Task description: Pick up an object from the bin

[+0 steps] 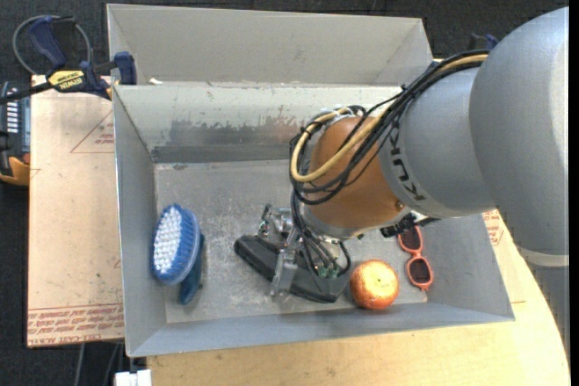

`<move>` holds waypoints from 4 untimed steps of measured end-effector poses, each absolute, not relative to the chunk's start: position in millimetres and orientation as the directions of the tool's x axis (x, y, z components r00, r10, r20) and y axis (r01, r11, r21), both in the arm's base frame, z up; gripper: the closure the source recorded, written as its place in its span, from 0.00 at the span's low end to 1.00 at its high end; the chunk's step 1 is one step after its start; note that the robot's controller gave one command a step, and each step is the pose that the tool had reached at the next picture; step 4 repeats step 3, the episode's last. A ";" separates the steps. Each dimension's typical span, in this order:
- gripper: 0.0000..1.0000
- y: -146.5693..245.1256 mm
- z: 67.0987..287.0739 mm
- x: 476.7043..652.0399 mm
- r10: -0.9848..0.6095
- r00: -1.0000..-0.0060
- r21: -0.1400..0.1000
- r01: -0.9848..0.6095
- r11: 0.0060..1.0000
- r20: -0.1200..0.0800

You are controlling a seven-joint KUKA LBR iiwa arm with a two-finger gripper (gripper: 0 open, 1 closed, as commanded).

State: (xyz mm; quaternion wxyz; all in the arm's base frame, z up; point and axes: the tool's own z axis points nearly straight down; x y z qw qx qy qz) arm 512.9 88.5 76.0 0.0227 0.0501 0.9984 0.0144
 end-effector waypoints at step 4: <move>1.00 87.6 83.0 512.6 0.104 -0.994 0.030 0.102 0.994 -0.043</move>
Offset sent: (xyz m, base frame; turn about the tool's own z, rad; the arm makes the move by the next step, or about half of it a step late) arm 0.0000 -0.0001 0.0041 0.0003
